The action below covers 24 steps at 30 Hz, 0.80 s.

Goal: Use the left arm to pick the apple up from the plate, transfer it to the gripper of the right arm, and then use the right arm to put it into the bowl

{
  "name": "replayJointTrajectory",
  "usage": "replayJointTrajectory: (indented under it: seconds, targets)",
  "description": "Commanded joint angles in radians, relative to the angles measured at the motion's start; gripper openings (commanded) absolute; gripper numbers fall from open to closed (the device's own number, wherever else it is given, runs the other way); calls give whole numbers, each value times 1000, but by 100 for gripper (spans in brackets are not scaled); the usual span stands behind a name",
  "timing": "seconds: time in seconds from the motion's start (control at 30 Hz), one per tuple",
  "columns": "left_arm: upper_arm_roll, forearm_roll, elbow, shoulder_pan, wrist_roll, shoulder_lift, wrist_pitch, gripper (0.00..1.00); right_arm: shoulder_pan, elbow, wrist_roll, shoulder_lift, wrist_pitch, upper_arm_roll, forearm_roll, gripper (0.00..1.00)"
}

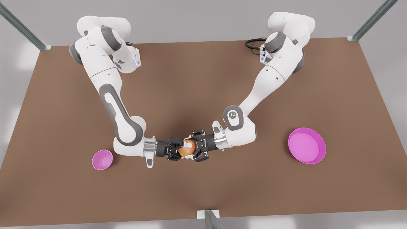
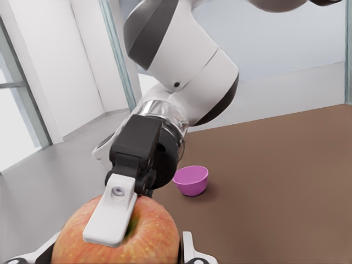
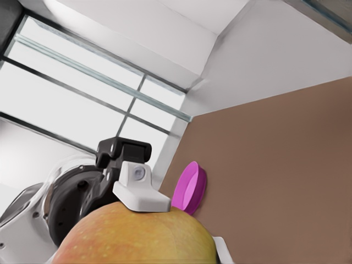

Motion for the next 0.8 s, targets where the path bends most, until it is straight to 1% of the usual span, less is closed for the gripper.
replayJointTrajectory:
  seconds: [0.0,0.4,0.57,0.6,0.63,0.67,0.7,0.73,0.77]
  targets:
    - [-2,0,0,0,16,-2,-2,100,-1,-1,-46,-1,-5,0,-1,88]
    - [0,0,0,0,16,-2,-2,100,-63,-36,-66,-15,-83,0,-27,88]
    - [1,0,-1,3,11,-5,-2,100,-112,-36,-81,-14,-129,0,-87,88]
    - [6,4,-3,18,-61,-13,-7,100,-130,-36,-84,-14,-135,-1,-115,88]
    - [17,69,-10,28,-203,-32,-10,100,-147,-35,-84,-14,-161,0,-144,88]
    - [29,217,-58,103,-553,-48,-105,100,-187,-35,-99,-14,-186,0,-202,88]
    - [32,403,-62,173,-846,-68,-237,100,-216,-35,-99,-14,-206,-1,-246,88]
    - [32,602,-84,221,-1103,-117,-332,100,-240,-32,-99,-14,-227,0,-291,88]
    - [29,837,-86,313,-1436,-189,-581,100,-280,-32,-109,-14,-262,0,-348,88]
